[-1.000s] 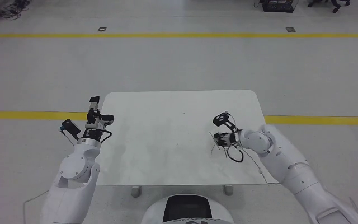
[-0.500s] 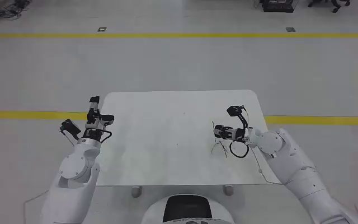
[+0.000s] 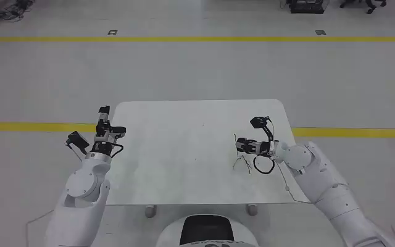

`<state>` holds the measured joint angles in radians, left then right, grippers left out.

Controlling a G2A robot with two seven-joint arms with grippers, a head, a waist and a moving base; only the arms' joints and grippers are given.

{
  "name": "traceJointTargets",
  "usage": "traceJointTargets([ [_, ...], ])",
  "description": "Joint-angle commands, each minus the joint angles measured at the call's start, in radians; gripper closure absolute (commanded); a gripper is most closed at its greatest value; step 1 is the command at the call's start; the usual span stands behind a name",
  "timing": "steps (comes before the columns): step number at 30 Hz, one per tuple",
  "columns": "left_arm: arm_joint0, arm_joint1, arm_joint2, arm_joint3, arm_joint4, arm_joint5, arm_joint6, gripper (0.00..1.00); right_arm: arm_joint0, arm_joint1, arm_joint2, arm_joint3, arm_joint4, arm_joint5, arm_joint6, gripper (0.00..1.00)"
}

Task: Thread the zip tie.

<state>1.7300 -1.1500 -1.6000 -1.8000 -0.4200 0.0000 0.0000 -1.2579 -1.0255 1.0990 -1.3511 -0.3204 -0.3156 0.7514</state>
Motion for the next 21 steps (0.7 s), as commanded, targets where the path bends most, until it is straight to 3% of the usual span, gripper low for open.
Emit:
traceJointTargets([
  [1, 0.000, 0.000, 0.000, 0.000, 0.000, 0.000, 0.000, 0.00, -0.009, -0.002, 0.005, 0.002, 0.031, -0.001, -0.034, 1.00],
  [7, 0.000, 0.000, 0.000, 0.000, 0.000, 0.000, 0.000, 0.00, -0.008, -0.008, 0.016, 0.029, 0.145, -0.024, -0.044, 1.00],
  [12, 0.000, 0.000, 0.000, 0.000, 0.000, 0.000, 0.000, 0.00, 0.005, -0.004, 0.032, 0.042, 0.220, -0.024, 0.011, 1.00],
  [21, 0.000, 0.000, 0.000, 0.000, 0.000, 0.000, 0.000, 0.00, 0.005, -0.004, 0.032, 0.042, 0.220, -0.024, 0.011, 1.00],
])
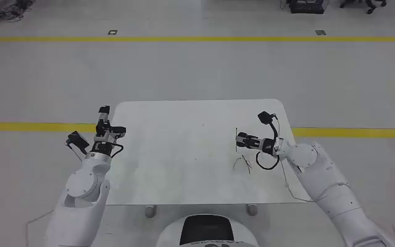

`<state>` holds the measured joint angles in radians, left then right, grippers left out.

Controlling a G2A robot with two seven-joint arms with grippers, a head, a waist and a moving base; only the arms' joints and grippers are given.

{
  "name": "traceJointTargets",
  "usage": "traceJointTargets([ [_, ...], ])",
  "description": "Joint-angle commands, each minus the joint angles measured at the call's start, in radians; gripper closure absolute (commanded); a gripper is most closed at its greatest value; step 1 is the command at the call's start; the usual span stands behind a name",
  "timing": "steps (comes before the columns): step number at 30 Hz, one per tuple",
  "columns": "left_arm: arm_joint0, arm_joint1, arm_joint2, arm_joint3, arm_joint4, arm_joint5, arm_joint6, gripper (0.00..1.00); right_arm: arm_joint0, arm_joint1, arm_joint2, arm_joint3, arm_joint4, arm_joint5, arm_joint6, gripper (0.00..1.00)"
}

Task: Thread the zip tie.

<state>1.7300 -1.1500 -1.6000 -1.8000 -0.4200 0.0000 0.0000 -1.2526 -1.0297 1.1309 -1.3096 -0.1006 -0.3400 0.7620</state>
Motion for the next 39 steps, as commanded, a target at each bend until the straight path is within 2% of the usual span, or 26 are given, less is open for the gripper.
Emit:
traceJointTargets([
  [1, 0.000, 0.000, 0.000, 0.000, 0.000, 0.000, 0.000, 0.00, 0.000, 0.000, 0.000, 0.000, 0.000, 0.000, 0.000, 1.00],
  [5, 0.000, 0.000, 0.002, -0.003, 0.005, -0.002, -0.002, 0.00, -0.006, -0.001, -0.002, -0.006, 0.003, 0.001, -0.013, 1.00],
  [6, 0.005, 0.000, 0.017, -0.018, 0.042, -0.009, -0.009, 0.00, -0.009, -0.001, -0.002, -0.008, 0.005, 0.000, -0.015, 1.00],
  [9, 0.036, 0.001, 0.066, -0.062, 0.195, -0.043, -0.019, 0.00, -0.010, -0.002, 0.001, -0.006, 0.024, 0.000, -0.009, 1.00],
  [10, 0.045, 0.002, 0.097, -0.069, 0.303, -0.052, -0.014, 0.00, -0.008, -0.003, 0.001, -0.003, 0.037, 0.000, -0.005, 1.00],
  [11, 0.051, 0.000, 0.128, -0.074, 0.356, -0.057, -0.009, 0.00, -0.004, -0.003, 0.000, 0.001, 0.043, 0.000, -0.001, 1.00],
  [13, 0.051, -0.005, 0.189, -0.077, 0.408, -0.064, -0.010, 0.00, 0.006, -0.006, -0.006, 0.009, 0.052, 0.000, 0.008, 1.00],
  [16, 0.040, -0.010, 0.244, -0.078, 0.428, -0.088, -0.014, 0.00, 0.019, -0.011, -0.011, 0.020, 0.118, 0.000, 0.032, 1.00],
  [18, 0.040, -0.010, 0.244, -0.078, 0.428, -0.088, -0.014, 0.00, 0.023, -0.013, -0.008, 0.022, 0.147, 0.000, 0.041, 1.00],
  [25, 0.039, -0.010, 0.245, -0.079, 0.433, -0.089, -0.016, 0.00, 0.023, -0.013, -0.008, 0.022, 0.147, 0.000, 0.041, 1.00],
  [29, 0.026, -0.007, 0.280, -0.096, 0.557, -0.121, -0.075, 0.00, 0.024, -0.017, -0.019, -0.003, 0.140, 0.025, 0.014, 1.00],
  [32, 0.019, -0.006, 0.322, -0.108, 0.699, -0.106, -0.076, 0.00, 0.039, -0.023, -0.034, -0.011, 0.139, 0.047, 0.006, 1.00],
  [34, 0.018, -0.009, 0.362, -0.111, 0.758, -0.095, -0.063, 0.00, 0.052, -0.028, -0.045, -0.004, 0.142, 0.061, 0.003, 1.00],
  [37, 0.010, -0.013, 0.408, -0.104, 0.814, -0.077, -0.054, 0.00, 0.069, -0.037, -0.061, 0.019, 0.181, 0.088, 0.009, 1.00],
  [39, 0.005, -0.014, 0.420, -0.104, 0.819, -0.094, -0.055, 0.00, 0.076, -0.038, -0.063, 0.029, 0.187, 0.089, 0.014, 1.00],
])
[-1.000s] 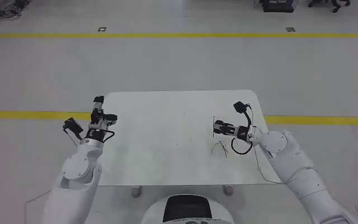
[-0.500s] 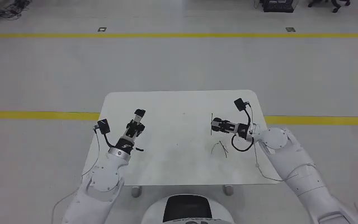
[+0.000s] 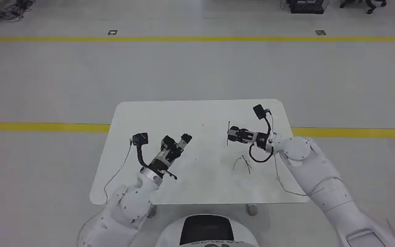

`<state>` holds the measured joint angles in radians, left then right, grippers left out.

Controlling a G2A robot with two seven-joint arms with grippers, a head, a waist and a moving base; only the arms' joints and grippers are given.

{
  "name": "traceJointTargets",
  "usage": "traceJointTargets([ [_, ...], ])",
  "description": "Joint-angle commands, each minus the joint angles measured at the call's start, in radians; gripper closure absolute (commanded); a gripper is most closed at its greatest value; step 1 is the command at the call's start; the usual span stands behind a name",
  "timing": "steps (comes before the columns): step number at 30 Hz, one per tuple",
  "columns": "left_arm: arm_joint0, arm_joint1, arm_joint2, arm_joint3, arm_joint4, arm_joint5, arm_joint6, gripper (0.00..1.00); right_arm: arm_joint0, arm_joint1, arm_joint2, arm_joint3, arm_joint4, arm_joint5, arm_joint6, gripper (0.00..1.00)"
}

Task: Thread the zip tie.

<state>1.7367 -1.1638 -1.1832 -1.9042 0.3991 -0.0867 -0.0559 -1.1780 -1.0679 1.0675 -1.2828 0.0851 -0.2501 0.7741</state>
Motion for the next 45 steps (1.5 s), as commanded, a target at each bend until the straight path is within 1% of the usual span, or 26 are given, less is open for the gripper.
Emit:
traceJointTargets([
  [1, -0.001, 0.000, 0.003, 0.000, 0.000, -0.007, 0.001, 0.00, 0.002, 0.000, 0.000, 0.003, 0.001, 0.000, 0.001, 1.00],
  [8, -0.001, 0.000, 0.003, 0.000, 0.000, -0.007, 0.001, 0.00, 0.002, 0.000, 0.000, 0.003, 0.001, 0.000, 0.001, 1.00],
  [9, -0.004, 0.000, 0.006, 0.001, 0.008, -0.007, -0.002, 0.00, -0.003, -0.001, -0.003, -0.005, 0.001, 0.002, -0.011, 1.00],
  [11, -0.015, 0.000, 0.025, 0.000, 0.051, -0.020, -0.018, 0.00, -0.007, -0.005, -0.011, -0.018, 0.002, 0.009, -0.020, 1.00],
  [13, -0.026, 0.001, 0.051, 0.001, 0.123, -0.027, -0.037, 0.00, 0.000, -0.009, -0.021, -0.017, 0.004, 0.018, -0.026, 1.00],
  [16, -0.046, 0.000, 0.098, 0.004, 0.229, -0.004, -0.062, 0.00, 0.015, -0.017, -0.036, -0.005, 0.018, 0.032, -0.029, 1.00],
  [19, -0.065, -0.004, 0.145, 0.011, 0.299, 0.014, -0.080, 0.00, 0.032, -0.026, -0.050, 0.014, 0.036, 0.052, -0.036, 1.00],
  [20, -0.072, -0.004, 0.156, 0.011, 0.317, 0.008, -0.084, 0.00, 0.035, -0.028, -0.053, 0.017, 0.039, 0.055, -0.036, 1.00],
  [28, -0.072, -0.004, 0.156, 0.011, 0.317, 0.008, -0.084, 0.00, 0.036, -0.028, -0.052, 0.019, 0.041, 0.055, -0.039, 1.00],
  [30, -0.083, -0.002, 0.168, 0.013, 0.402, 0.018, -0.090, 0.00, 0.030, -0.028, -0.053, 0.010, 0.025, 0.061, -0.056, 1.00],
  [32, -0.089, -0.002, 0.191, 0.008, 0.485, 0.031, -0.094, 0.00, 0.024, -0.028, -0.050, -0.004, 0.009, 0.074, -0.073, 1.00],
  [33, -0.094, 0.000, 0.196, 0.009, 0.551, 0.055, -0.091, 0.00, 0.022, -0.028, -0.047, -0.008, 0.008, 0.078, -0.076, 1.00],
  [34, -0.097, 0.001, 0.208, 0.010, 0.639, 0.086, -0.090, 0.00, 0.020, -0.027, -0.043, -0.010, 0.008, 0.082, -0.080, 1.00],
  [35, -0.096, 0.000, 0.225, 0.008, 0.701, 0.115, -0.089, 0.00, 0.018, -0.027, -0.041, -0.013, 0.007, 0.085, -0.081, 1.00],
  [36, -0.095, -0.002, 0.246, 0.005, 0.745, 0.137, -0.086, 0.00, 0.015, -0.027, -0.038, -0.013, 0.010, 0.090, -0.083, 1.00],
  [38, -0.100, -0.003, 0.267, 0.010, 0.801, 0.159, -0.089, 0.00, 0.013, -0.028, -0.035, -0.011, 0.018, 0.101, -0.086, 1.00],
  [40, -0.106, -0.004, 0.289, 0.014, 0.896, 0.192, -0.087, 0.00, 0.012, -0.031, -0.032, -0.005, 0.046, 0.121, -0.092, 1.00],
  [41, -0.106, -0.004, 0.300, 0.016, 0.925, 0.196, -0.084, 0.00, 0.012, -0.032, -0.029, -0.001, 0.059, 0.129, -0.093, 1.00],
  [42, -0.108, -0.005, 0.309, 0.018, 0.940, 0.190, -0.082, 0.00, 0.013, -0.033, -0.023, 0.000, 0.068, 0.133, -0.099, 1.00],
  [45, -0.108, -0.005, 0.311, 0.017, 0.940, 0.188, -0.077, 0.00, 0.012, -0.033, -0.021, 0.001, 0.070, 0.133, -0.105, 1.00],
])
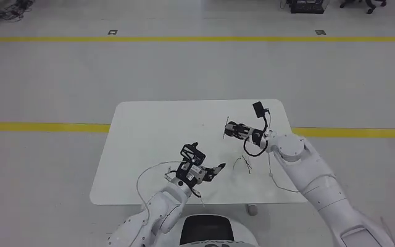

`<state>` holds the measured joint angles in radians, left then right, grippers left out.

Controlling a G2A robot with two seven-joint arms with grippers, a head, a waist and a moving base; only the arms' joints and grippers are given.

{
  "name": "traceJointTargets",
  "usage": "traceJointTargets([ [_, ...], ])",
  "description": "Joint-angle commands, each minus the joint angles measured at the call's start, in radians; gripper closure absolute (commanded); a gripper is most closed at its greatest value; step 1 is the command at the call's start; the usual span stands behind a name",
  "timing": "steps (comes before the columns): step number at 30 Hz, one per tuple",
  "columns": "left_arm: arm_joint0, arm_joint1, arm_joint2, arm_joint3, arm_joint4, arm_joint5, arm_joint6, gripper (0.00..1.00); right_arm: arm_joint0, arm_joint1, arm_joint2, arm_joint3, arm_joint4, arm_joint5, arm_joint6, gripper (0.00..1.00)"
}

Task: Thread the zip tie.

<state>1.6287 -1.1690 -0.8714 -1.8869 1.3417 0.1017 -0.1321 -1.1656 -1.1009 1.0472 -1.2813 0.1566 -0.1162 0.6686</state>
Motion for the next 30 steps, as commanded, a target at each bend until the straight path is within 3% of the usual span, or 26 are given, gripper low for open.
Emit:
traceJointTargets([
  [1, 0.000, 0.000, -0.001, 0.000, -0.003, 0.000, 0.000, 0.00, 0.000, 0.000, 0.000, 0.000, -0.001, -0.001, 0.001, 1.00],
  [6, -0.005, 0.000, 0.002, 0.001, 0.016, -0.007, 0.005, 0.00, -0.008, -0.001, -0.002, -0.006, 0.007, 0.002, -0.004, 1.00],
  [8, -0.018, 0.004, 0.014, 0.008, 0.125, -0.014, 0.011, 0.00, -0.012, -0.003, 0.000, -0.012, 0.033, 0.009, 0.007, 1.00],
  [9, -0.022, 0.006, 0.022, 0.011, 0.209, -0.002, 0.006, 0.00, -0.011, -0.004, 0.002, -0.012, 0.045, 0.011, 0.016, 1.00],
  [10, -0.033, 0.010, 0.030, 0.017, 0.228, 0.016, -0.005, 0.00, -0.010, -0.004, 0.003, -0.011, 0.052, 0.016, 0.024, 1.00],
  [14, -0.156, 0.056, 0.131, 0.069, 0.228, 0.056, -0.026, 0.00, 0.000, -0.007, 0.002, -0.007, 0.070, 0.043, 0.051, 1.00],
  [18, -0.265, 0.109, 0.279, 0.098, 0.228, 0.159, -0.009, 0.00, 0.010, -0.012, -0.005, -0.001, 0.087, 0.075, 0.079, 1.00],
  [26, -0.267, 0.110, 0.279, 0.102, 0.228, 0.157, -0.009, 0.00, 0.011, -0.012, -0.004, 0.000, 0.089, 0.076, 0.078, 1.00],
  [29, -0.335, 0.122, 0.321, 0.139, 0.228, 0.155, -0.012, 0.00, 0.001, -0.014, -0.009, -0.016, 0.091, 0.084, 0.069, 1.00],
  [30, -0.372, 0.130, 0.348, 0.156, 0.228, 0.162, -0.018, 0.00, 0.001, -0.015, -0.009, -0.017, 0.096, 0.089, 0.073, 1.00],
])
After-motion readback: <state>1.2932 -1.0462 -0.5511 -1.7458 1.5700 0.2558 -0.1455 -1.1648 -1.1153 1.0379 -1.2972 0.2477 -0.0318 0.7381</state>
